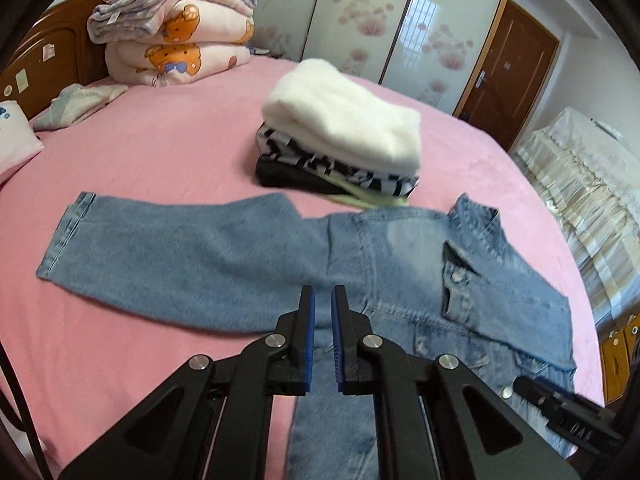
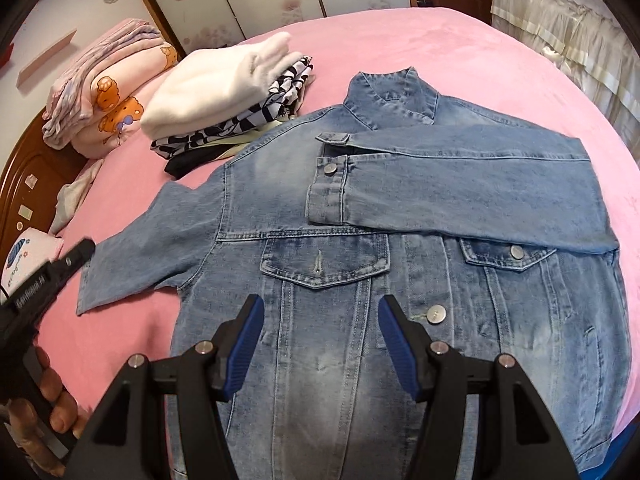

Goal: Fold large clothes

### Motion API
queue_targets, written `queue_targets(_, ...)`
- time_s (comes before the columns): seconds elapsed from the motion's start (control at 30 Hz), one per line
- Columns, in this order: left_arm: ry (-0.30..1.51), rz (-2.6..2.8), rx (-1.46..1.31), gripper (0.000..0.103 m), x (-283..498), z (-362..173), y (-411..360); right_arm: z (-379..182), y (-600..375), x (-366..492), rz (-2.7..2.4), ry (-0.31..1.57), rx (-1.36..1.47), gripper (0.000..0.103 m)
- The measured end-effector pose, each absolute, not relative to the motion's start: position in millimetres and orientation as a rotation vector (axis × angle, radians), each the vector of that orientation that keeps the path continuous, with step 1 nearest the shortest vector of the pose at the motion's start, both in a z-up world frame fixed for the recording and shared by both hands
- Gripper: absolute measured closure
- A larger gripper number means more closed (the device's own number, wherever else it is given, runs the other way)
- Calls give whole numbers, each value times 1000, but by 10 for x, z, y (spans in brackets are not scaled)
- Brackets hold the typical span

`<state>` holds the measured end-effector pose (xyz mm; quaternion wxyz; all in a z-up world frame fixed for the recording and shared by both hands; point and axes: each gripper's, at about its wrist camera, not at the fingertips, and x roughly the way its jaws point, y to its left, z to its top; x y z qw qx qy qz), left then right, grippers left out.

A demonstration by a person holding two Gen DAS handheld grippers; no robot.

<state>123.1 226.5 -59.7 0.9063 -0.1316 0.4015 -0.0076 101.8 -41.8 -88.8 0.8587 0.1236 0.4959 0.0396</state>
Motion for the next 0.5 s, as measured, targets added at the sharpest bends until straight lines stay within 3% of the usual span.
queue_targets(0.3,921,36,-318,93,1144,-966,2642,-938,-82,1084,154,1052,210,44)
queue_targets(0.5,973,89,-432,72,1082,-1315,3208,-1008,93,1115,175,1071,177,44)
